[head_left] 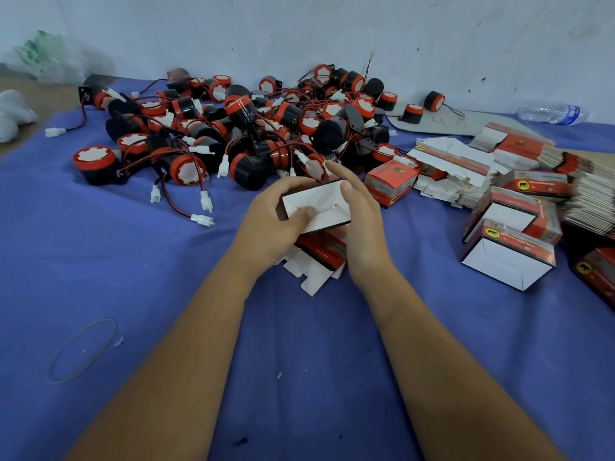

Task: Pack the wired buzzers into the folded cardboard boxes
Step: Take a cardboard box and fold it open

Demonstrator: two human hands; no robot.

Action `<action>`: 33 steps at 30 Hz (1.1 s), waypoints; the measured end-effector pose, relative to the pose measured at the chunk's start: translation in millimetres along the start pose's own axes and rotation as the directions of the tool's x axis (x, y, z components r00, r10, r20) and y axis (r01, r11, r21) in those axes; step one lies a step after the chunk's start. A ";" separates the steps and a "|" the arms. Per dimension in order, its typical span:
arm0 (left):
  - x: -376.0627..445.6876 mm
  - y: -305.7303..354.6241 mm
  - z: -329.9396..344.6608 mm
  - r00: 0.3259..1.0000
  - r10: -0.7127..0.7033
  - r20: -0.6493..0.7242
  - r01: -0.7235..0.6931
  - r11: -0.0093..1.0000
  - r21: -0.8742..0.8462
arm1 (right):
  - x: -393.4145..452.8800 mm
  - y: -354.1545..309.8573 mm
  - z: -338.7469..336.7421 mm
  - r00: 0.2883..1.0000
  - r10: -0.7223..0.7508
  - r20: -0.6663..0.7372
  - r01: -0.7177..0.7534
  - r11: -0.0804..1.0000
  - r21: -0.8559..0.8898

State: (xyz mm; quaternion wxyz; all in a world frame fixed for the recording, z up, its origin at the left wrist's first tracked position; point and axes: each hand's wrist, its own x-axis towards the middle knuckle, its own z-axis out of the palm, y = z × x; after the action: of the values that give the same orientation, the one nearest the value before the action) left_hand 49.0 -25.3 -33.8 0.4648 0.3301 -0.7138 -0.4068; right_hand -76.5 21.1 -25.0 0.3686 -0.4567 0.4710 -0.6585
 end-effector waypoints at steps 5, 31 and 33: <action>-0.5 -6.2 -0.2 0.989 0.042 -0.138 0.002 0.951 0.308 | -1.7 0.2 2.2 0.997 0.004 0.072 0.000 0.998 -0.056; 4.2 -15.6 -12.0 0.998 -0.053 -0.040 0.044 0.977 -0.209 | 7.0 7.4 -9.8 0.987 -0.159 -0.021 0.140 0.916 -0.377; 5.4 -22.2 -11.5 0.994 -0.091 0.064 0.099 0.986 -0.135 | 5.5 7.7 -9.6 0.985 -0.173 0.003 0.161 0.909 -0.385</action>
State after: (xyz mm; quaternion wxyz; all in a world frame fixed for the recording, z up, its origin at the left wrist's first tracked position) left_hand 59.8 -43.0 -48.6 0.4458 0.3189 -0.6805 -0.4863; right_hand -86.9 16.5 -32.3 0.2073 -0.5483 0.5556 -0.5896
